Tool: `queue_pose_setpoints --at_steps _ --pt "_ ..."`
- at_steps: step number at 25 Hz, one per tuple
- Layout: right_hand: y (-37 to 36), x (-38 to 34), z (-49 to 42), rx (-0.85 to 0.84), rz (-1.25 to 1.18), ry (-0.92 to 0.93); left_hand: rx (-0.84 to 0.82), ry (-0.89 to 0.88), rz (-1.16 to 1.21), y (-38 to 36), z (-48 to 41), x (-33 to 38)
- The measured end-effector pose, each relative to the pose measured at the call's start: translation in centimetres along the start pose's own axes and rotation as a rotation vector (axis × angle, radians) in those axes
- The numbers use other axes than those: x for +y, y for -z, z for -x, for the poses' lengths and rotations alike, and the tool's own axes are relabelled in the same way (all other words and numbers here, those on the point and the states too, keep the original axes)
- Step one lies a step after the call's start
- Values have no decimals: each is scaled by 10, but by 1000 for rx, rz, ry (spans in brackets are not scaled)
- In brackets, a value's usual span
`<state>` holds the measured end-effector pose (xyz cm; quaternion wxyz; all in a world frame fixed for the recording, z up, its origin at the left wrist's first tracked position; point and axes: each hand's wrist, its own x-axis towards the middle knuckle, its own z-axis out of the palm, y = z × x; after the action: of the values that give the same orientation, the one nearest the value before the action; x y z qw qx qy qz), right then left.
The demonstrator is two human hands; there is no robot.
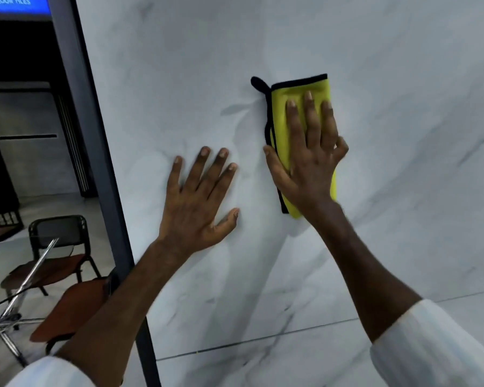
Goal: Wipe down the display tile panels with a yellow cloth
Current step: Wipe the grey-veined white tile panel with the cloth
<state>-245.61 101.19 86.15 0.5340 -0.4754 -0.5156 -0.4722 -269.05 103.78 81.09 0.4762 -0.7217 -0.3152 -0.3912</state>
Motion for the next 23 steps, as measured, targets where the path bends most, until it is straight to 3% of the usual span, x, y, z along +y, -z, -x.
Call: queue_pose_setpoints --at_steps 8,11,14,17,20,23 --pt "7 -7 191 -140 0 18 -2 37 102 9 1 3" --pt "9 -11 181 -156 -38 1 -24 132 200 13 45 17" --pt "5 -25 126 -99 -59 -66 -126 55 23 -2 102 25" --pt "0 -32 109 -37 -58 -92 -92 53 -21 -16 110 24" --pt "-1 -25 181 -53 -63 -60 -54 55 -24 -20 110 26" --pt "4 -30 290 -171 -72 -96 -64 66 -54 -24 116 26"
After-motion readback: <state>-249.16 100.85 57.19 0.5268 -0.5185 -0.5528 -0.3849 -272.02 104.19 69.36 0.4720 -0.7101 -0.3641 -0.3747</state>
